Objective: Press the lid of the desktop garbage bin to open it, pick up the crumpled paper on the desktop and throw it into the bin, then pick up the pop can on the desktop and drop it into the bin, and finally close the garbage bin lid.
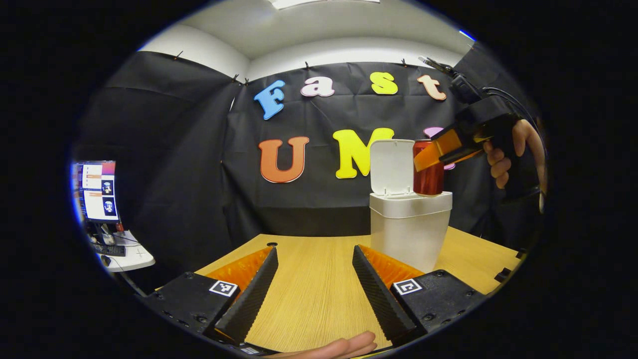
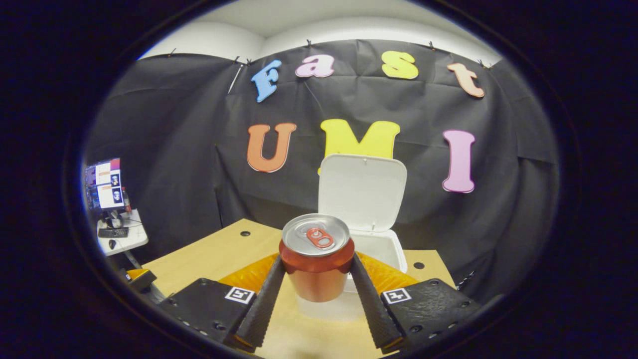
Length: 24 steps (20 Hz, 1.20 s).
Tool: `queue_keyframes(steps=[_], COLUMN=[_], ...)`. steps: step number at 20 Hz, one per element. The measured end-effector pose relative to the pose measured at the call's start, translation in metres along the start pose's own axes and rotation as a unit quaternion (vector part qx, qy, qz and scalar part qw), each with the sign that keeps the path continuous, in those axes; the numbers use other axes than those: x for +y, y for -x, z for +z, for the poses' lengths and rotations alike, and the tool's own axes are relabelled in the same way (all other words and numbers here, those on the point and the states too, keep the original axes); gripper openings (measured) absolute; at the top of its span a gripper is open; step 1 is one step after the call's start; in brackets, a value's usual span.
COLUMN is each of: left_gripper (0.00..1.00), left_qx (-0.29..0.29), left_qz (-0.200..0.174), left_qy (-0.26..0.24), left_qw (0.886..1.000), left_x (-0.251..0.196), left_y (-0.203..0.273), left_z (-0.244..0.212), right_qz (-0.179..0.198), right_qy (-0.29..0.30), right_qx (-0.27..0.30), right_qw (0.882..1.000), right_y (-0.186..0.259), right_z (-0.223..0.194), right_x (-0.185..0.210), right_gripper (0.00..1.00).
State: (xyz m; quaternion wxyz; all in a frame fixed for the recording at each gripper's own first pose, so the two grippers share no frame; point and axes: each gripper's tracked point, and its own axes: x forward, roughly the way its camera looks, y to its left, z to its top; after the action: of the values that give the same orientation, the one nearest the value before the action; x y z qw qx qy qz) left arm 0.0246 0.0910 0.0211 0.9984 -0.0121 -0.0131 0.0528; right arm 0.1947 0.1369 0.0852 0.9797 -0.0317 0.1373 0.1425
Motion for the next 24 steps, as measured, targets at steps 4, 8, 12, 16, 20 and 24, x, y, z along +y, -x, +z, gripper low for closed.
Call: queue_keyframes(steps=[4,8,12,16,20,24], left_gripper=[0.97,0.97,0.97,0.97,0.97,0.97], left_qx=[0.016,0.027,0.041,0.041,0.042,0.042], left_qz=[0.01,0.011,-0.003,-0.005,-0.01,-0.011], left_qy=[-0.004,0.003,0.008,0.003,-0.004,-0.005], left_qw=[1.0,1.0,0.999,0.999,0.999,0.999], left_x=[0.006,0.008,0.002,0.001,-0.003,-0.003], left_y=[-0.006,-0.011,-0.01,-0.012,-0.011,-0.01], left_z=[-0.011,-0.017,-0.023,-0.022,-0.023,-0.023], right_qz=[-0.026,-0.057,-0.072,-0.069,-0.061,-0.064], right_qy=[-0.026,-0.027,-0.043,-0.046,-0.052,-0.054], right_qx=[-0.017,-0.008,0.015,0.031,0.041,0.037], right_qw=[0.999,0.998,0.996,0.996,0.996,0.996], right_y=[-0.046,-0.081,-0.103,-0.115,-0.126,-0.132], right_z=[0.017,0.014,0.002,-0.007,-0.015,-0.012], right_x=[-0.03,-0.058,-0.071,-0.068,-0.061,-0.061], right_gripper=[0.77,0.77,0.76,0.77,0.76,0.77])
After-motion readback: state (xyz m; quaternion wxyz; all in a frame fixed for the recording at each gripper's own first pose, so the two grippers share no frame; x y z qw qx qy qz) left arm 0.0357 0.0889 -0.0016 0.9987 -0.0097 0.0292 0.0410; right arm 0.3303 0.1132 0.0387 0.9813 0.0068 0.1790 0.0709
